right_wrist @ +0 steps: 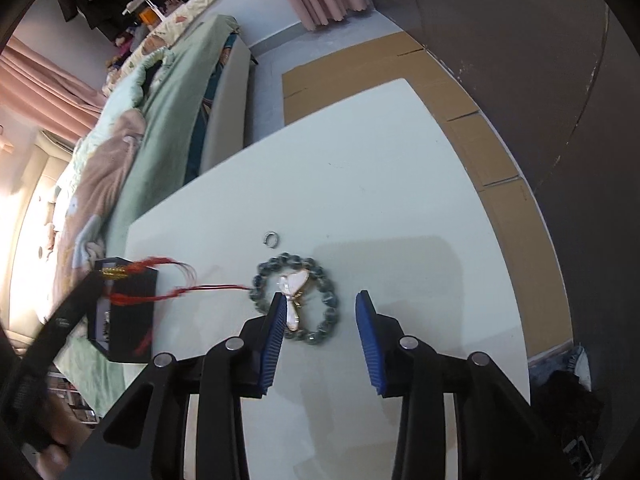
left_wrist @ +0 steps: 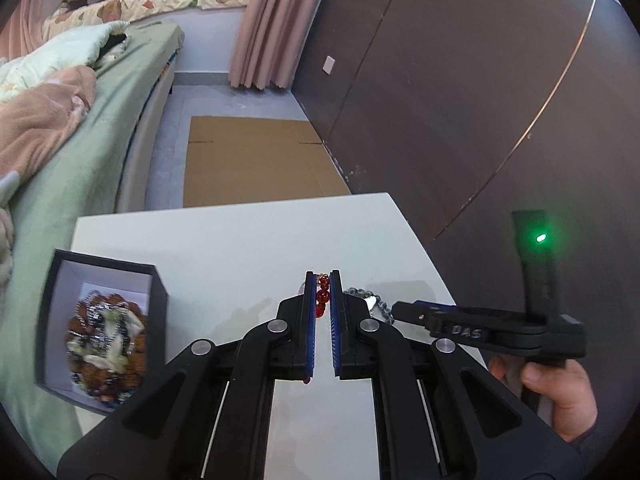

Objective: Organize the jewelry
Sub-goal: 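Carry red bracelet into box with left tool while right tool grasps grey bead bracelet, then lower the grey bead bracelet into the black box and open the right tool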

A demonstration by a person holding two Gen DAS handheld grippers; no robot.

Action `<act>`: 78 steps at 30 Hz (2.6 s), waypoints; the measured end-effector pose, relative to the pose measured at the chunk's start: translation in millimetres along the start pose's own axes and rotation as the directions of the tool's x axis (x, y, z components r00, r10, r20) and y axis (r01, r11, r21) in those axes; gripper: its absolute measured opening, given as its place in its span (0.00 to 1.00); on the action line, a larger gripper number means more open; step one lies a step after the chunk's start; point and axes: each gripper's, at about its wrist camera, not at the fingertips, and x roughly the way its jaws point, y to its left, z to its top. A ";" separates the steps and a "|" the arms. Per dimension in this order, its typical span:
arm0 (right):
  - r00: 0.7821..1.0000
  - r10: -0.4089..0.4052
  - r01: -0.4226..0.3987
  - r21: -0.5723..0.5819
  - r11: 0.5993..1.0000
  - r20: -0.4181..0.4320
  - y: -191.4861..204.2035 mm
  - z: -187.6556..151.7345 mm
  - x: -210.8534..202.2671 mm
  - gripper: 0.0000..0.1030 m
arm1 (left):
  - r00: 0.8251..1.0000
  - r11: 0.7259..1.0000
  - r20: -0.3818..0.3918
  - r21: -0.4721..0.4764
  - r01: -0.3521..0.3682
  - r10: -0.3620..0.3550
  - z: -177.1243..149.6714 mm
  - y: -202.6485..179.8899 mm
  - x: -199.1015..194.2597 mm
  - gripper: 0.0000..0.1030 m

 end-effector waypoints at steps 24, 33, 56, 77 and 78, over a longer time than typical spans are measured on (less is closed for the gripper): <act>0.987 0.068 -0.051 -0.118 0.992 0.143 37.4 1.0 -32.5 0.08 | 0.984 0.992 0.134 -0.057 -0.113 0.120 10.2 62.7 -94.4 0.07; 0.963 0.173 -0.149 -0.126 0.981 0.207 47.9 -4.2 -53.8 0.08 | 0.973 0.982 0.176 -0.134 -0.130 0.152 2.3 98.1 -97.3 0.07; 0.876 0.420 -0.350 -0.286 0.892 0.239 142.5 -22.6 -57.1 0.08 | 0.961 0.935 0.180 -0.324 -0.143 0.209 -34.4 174.9 -96.1 0.89; 0.893 0.399 -0.320 -0.328 0.889 0.210 208.6 -41.0 -24.5 0.51 | 0.968 0.927 0.154 -0.351 -0.135 0.199 -40.1 194.6 -109.3 0.94; 0.894 0.395 -0.317 -0.327 0.891 0.212 205.1 -40.0 -27.5 0.52 | 0.968 0.928 0.154 -0.347 -0.134 0.198 -40.0 193.3 -108.7 0.94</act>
